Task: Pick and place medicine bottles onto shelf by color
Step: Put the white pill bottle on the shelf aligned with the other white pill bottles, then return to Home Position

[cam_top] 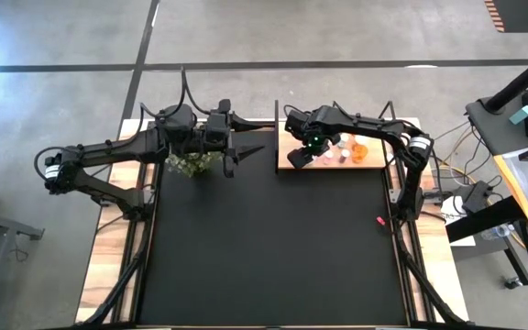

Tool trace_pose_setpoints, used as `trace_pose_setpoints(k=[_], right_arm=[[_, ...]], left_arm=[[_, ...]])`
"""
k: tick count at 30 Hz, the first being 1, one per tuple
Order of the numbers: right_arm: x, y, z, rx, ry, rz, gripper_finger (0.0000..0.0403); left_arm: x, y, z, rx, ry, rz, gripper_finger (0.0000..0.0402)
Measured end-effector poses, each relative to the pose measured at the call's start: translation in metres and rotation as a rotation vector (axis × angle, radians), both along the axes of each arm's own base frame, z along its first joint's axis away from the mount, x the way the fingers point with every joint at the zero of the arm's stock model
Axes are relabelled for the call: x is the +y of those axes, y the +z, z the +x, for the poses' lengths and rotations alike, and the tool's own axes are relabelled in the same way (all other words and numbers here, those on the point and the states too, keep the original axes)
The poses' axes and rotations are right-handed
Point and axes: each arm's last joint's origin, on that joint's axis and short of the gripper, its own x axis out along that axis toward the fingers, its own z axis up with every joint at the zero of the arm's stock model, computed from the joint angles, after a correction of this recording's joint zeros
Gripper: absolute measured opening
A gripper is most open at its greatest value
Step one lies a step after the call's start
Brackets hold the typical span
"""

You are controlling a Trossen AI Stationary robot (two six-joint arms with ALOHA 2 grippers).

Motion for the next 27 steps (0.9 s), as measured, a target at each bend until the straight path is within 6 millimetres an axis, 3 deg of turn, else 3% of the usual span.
trace_pose_setpoints(k=[20,27], right_arm=[[-0.001,0.002,0.000,-0.007,0.019,-0.036,0.0202],[0.002,0.037,-0.004,-0.048,0.078,-0.063,0.0205]], left_arm=[[0.000,0.000,0.000,0.000,0.000,0.001,0.0233],[0.000,0.000,0.000,0.000,0.000,0.001,0.0233]])
